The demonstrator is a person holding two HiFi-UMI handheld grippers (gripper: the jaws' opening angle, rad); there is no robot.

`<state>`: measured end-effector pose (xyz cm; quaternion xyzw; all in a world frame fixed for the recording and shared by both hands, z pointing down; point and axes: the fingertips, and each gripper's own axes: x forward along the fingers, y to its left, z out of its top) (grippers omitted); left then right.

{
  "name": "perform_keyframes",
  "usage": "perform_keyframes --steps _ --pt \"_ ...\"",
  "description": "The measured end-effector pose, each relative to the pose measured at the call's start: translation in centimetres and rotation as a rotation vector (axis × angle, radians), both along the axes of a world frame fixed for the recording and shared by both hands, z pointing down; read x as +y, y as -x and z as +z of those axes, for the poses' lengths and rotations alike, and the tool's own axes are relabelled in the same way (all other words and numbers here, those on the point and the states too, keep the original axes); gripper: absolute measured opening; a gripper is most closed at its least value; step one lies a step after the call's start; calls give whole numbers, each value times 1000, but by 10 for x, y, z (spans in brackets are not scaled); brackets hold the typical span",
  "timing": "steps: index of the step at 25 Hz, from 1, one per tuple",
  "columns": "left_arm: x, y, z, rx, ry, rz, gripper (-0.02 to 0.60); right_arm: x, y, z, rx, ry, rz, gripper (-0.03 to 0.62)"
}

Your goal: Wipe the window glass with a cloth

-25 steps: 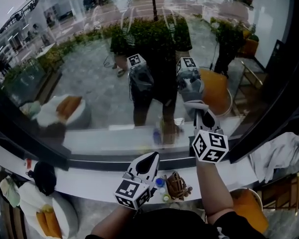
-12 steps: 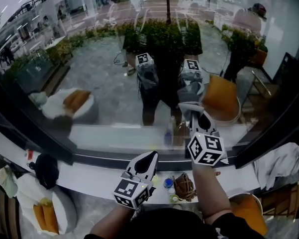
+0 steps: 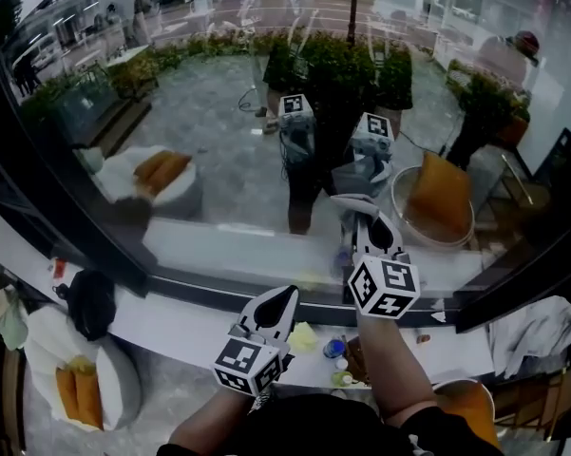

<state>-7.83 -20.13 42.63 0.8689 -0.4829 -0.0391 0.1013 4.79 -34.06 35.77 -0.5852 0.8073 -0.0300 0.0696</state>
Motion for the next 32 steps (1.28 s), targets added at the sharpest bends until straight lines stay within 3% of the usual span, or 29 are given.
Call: perform_keyframes --steps 9,20,26,32 --pt "1 95 7 -15 11 -69 8 -4 122 7 -11 6 -100 41" --pt "5 194 23 -11 40 -133 8 -11 241 32 -5 58 -193 41" --pt "4 216 30 -4 45 -155 8 -14 260 42 -2 77 -206 41" --pt "1 211 26 0 41 -151 8 -13 259 42 -1 79 -211 41"
